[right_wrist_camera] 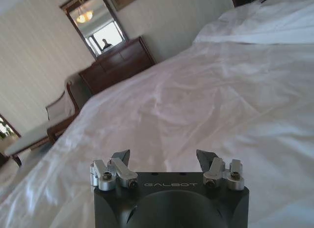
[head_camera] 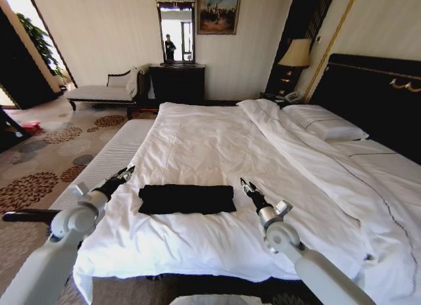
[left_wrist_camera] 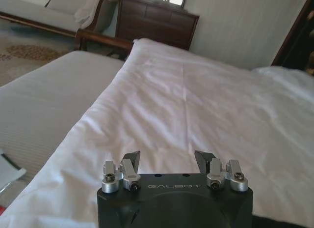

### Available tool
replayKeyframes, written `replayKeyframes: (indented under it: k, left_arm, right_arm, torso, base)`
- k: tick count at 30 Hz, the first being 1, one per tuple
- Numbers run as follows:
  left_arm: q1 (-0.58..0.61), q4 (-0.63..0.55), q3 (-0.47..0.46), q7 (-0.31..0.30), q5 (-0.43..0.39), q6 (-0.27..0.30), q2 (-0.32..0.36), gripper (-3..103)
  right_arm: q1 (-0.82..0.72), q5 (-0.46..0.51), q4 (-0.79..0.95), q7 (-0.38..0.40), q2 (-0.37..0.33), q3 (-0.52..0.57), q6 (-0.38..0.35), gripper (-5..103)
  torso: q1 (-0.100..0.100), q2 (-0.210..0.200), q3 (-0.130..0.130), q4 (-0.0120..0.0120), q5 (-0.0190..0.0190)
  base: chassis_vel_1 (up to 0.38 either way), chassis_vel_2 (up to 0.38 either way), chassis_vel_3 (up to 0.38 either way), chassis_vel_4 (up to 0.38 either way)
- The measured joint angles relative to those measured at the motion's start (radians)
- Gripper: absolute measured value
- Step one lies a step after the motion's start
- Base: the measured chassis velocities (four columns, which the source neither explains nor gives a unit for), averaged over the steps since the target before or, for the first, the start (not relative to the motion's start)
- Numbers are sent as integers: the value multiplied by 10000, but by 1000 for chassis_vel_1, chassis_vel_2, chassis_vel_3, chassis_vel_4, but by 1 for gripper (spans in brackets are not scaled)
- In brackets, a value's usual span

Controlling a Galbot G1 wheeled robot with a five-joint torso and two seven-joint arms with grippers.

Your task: Fold the clothes on the bed.

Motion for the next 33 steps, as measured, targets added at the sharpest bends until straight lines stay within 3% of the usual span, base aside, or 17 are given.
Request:
replayKeyframes:
  k: [2,4,5,7,10,18,29,33]
  left_arm:
    - [-231,38,576,-740,86,875,-167,74]
    - [-255,66,678,-836,97,991,-202,80]
    - [-294,130,824,-948,148,1065,-269,80]
    - [-393,286,1083,-1127,234,1151,-379,90]
    - [-443,371,1262,-1195,343,1153,-376,98]
    - [-219,391,1608,-1189,579,1123,78,100]
    - [1848,-1075,1247,-1313,-411,1070,1908,100]
    - [1563,-1356,1015,-1361,-840,1066,1984,100]
  right_arm:
    - [861,124,-324,792,38,-1030,-765,85]
    - [992,141,-386,868,38,-1200,-868,85]
    - [1228,187,-507,979,38,-1493,-1050,90]
    - [1823,472,-726,1239,58,-2069,-1430,99]
    - [2147,696,-822,1449,120,-2304,-1640,100]
    - [2610,1217,-712,2363,200,-3041,-2296,100]
    - [914,1202,1481,3011,-912,-2677,-2453,100]
    - [964,1220,1666,2937,-889,-2334,-2336,100]
  torso:
    - [2,-1,1,4,0]
    - [2,-1,2,3,0]
    - [0,-1,1,2,-1]
    - [-4,0,0,-2,-2]
    - [-4,0,-1,-2,0]
    - [-1,0,0,0,-1]
    - [-4,1,-2,-1,-2]
    - [-7,3,-4,-1,0]
  base:
    - [0,0,0,0]
    - [0,0,0,0]
    - [0,0,0,0]
    - [0,0,0,0]
    - [0,0,0,0]
    - [0,0,0,0]
    - [0,0,0,0]
    - [0,0,0,0]
